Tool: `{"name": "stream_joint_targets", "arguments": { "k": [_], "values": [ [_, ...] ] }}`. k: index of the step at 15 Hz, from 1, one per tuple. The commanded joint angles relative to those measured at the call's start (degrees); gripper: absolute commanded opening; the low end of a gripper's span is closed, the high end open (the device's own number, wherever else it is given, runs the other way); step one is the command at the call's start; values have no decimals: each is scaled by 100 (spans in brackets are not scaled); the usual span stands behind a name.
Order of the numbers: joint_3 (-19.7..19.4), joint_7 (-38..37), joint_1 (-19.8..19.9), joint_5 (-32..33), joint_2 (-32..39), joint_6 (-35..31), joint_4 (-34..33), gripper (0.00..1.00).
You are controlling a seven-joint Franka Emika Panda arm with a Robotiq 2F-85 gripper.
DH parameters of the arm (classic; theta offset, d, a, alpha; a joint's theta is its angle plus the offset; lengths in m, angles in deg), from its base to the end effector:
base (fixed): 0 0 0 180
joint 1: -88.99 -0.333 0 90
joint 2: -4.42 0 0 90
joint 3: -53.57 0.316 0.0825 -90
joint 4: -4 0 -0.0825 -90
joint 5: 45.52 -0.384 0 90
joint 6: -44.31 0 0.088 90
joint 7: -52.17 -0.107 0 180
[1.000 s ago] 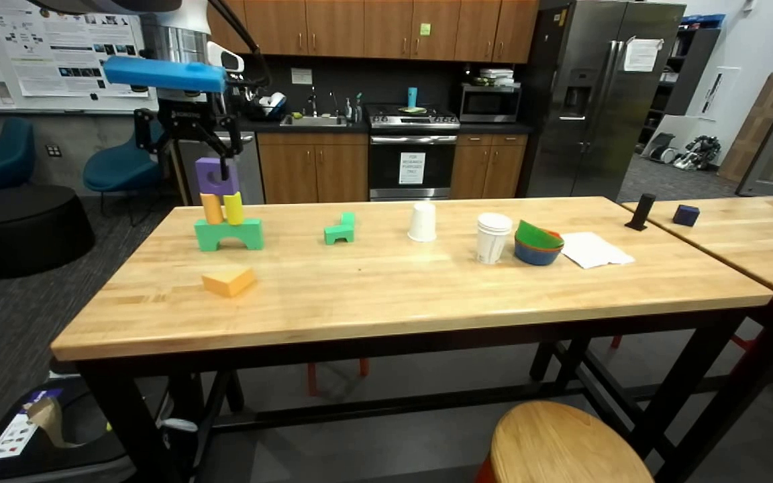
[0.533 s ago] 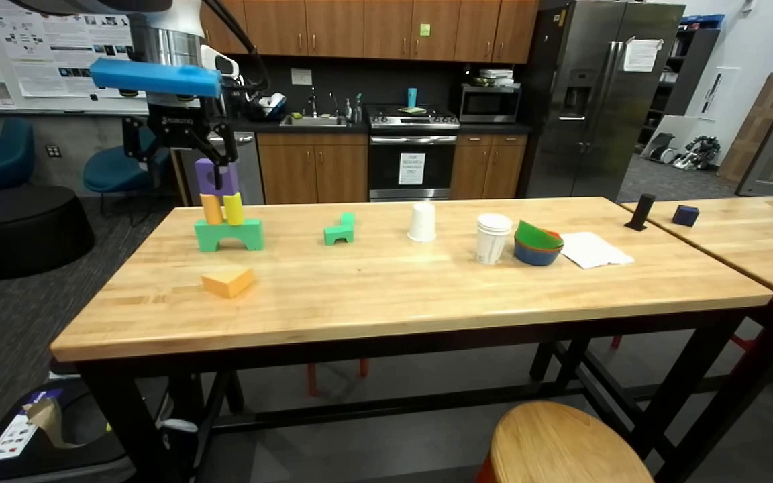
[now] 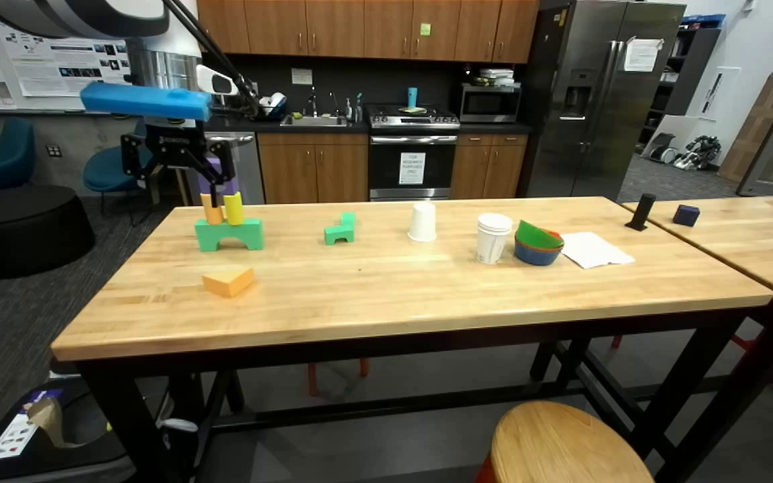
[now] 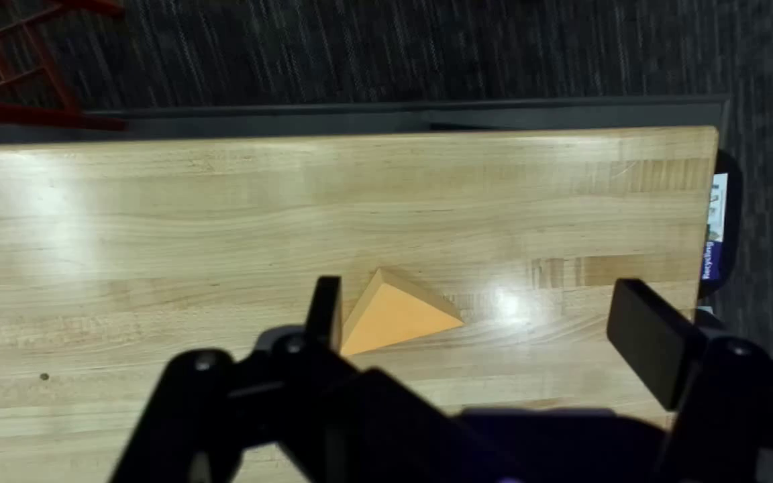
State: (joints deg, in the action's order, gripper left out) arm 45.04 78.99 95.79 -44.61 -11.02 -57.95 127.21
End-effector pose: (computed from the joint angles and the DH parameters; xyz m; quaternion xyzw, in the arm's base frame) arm 0.4461 -0.1282 0.5045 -0.9931 -0.1056 0.0419 0.0289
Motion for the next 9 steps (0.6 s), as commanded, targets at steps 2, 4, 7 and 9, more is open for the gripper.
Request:
{"name": "stream_joint_targets", "arguments": {
  "k": [2,4,7,9],
  "values": [
    [-76,-358,-33,2,-150,-336,319,100],
    [-62,-227,-58,109,-234,-285,445,100],
    [-97,263,-135,155,-286,-58,486,100],
    [-98,628,-174,279,-313,63,465,100]
  ]
}}
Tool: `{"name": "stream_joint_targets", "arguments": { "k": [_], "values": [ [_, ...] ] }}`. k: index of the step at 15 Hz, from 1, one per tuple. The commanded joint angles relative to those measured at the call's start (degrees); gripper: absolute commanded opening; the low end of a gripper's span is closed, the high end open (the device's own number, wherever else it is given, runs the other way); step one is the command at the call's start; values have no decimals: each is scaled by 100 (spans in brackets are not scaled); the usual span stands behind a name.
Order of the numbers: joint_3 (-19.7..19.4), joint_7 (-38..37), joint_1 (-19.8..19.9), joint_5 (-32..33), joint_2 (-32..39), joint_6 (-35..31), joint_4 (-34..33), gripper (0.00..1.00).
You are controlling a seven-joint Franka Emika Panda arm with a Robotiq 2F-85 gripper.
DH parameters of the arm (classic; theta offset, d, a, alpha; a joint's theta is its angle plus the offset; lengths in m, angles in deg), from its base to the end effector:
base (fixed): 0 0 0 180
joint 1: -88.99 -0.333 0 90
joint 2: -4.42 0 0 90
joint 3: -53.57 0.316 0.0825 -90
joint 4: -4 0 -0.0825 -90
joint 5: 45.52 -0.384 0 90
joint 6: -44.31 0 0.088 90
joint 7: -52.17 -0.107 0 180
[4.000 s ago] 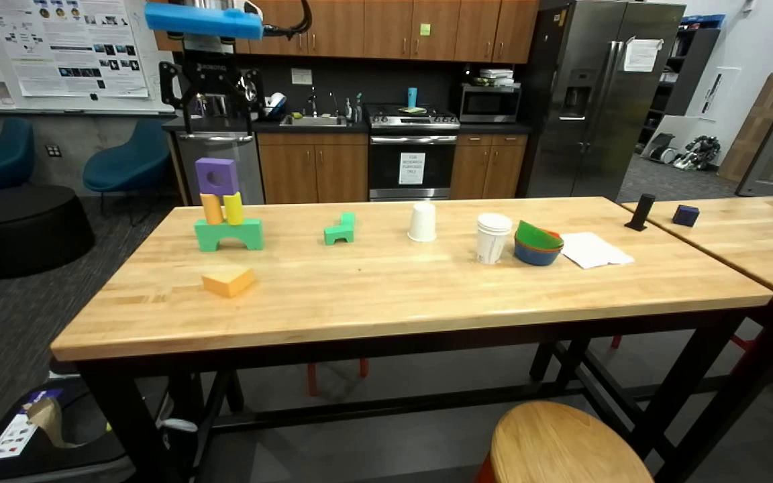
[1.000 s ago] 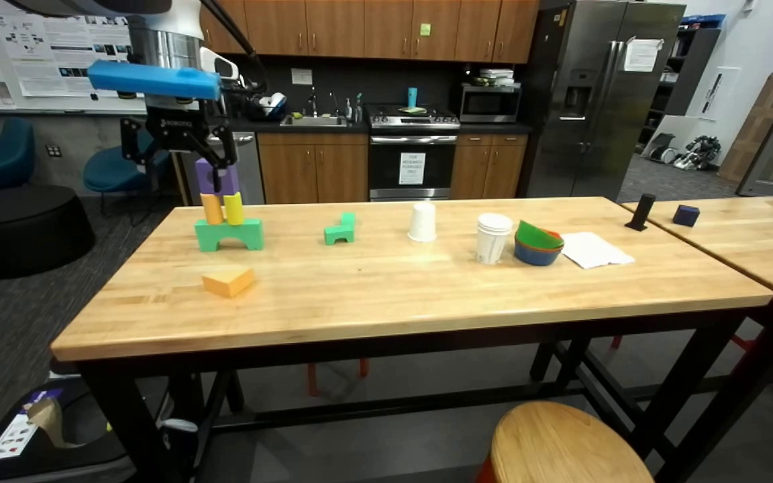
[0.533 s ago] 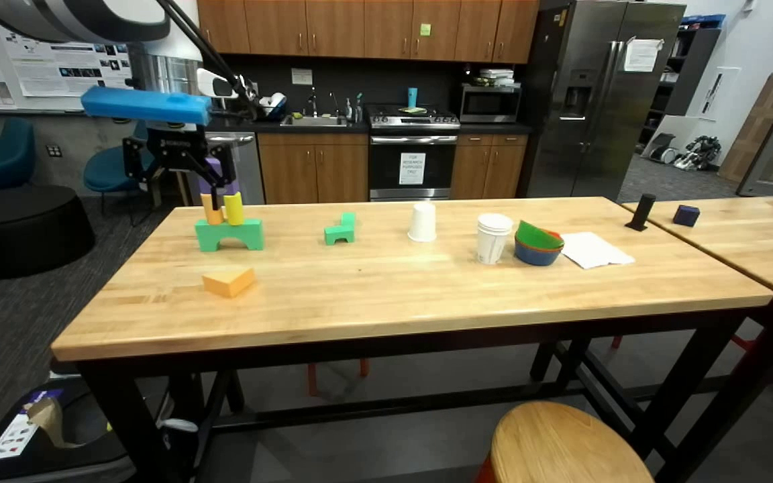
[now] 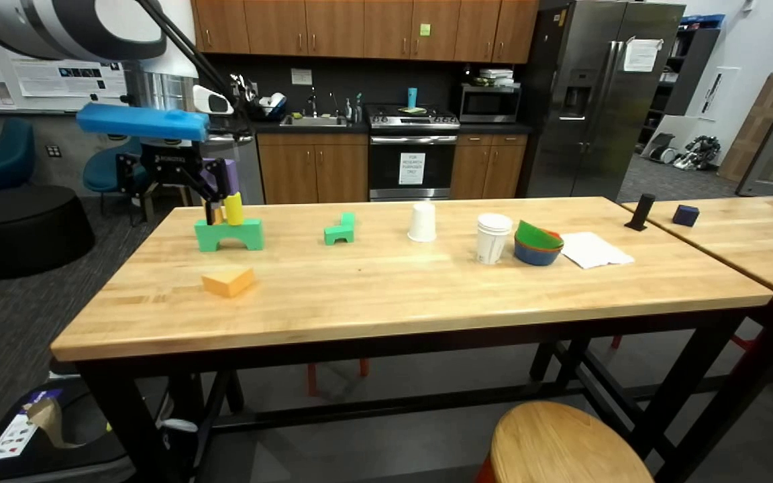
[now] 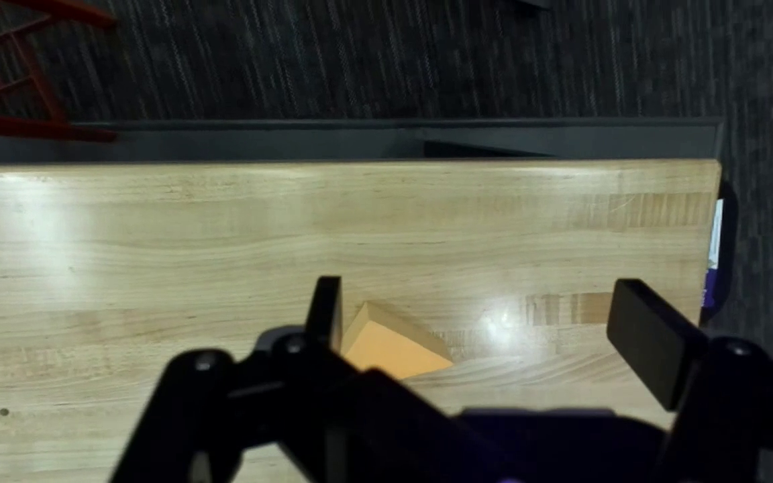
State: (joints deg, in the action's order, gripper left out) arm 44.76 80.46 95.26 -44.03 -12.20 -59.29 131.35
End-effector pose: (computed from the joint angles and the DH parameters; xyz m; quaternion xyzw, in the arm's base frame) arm 0.4345 -0.1231 0.4819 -0.9903 -0.1231 0.0558 0.0321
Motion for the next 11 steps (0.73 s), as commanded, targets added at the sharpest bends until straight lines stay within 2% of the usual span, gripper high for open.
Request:
{"name": "stream_joint_targets", "arguments": {
  "k": [1,4,5,11],
  "values": [
    [-83,648,-142,255,-167,265,-9,100],
    [-80,938,-147,377,-171,382,-62,100],
    [-66,716,-134,252,-78,229,-25,100],
    [-66,836,-141,281,-98,290,-35,100]
  ]
}}
